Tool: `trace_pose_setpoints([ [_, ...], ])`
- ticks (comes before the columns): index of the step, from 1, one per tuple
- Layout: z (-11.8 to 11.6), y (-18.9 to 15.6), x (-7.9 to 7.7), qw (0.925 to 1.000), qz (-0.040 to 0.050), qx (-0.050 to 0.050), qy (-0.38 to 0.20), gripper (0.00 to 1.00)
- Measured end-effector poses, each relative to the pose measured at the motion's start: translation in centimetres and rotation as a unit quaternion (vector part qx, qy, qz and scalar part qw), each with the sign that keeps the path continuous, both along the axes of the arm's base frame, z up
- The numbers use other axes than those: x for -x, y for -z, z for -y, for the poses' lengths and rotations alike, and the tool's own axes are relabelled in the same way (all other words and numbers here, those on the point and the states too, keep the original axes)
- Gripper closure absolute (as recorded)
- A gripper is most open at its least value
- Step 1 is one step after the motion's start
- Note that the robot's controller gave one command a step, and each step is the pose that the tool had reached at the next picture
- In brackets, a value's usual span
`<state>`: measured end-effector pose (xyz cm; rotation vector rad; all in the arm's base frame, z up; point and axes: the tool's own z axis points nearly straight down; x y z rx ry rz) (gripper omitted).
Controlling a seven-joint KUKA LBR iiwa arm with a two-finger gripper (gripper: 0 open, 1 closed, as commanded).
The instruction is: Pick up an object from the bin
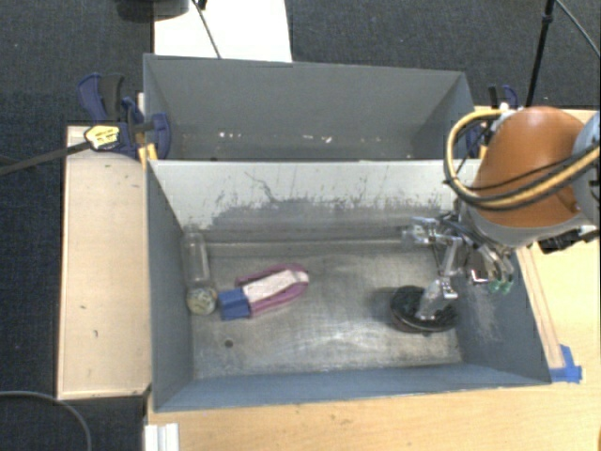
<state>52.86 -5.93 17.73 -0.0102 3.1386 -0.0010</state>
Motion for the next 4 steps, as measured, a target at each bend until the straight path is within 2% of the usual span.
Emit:
trace_pose_setpoints([
  [1, 4.0, 10.2, 3.2, 1.0000, -0.0044, 0.000, 0.008, 0.00],
  [2, 3.8, 9.8, 2.9, 1.0000, -0.0001, 0.000, 0.005, 1.00],
  [3, 4.5, -1.8, 1.0, 0.9965, 0.0031, 0.001, -0.083, 1.00],
  [4, 4.1, -8.0, 0.3, 0.9965, 0.0032, 0.001, -0.084, 1.00],
])
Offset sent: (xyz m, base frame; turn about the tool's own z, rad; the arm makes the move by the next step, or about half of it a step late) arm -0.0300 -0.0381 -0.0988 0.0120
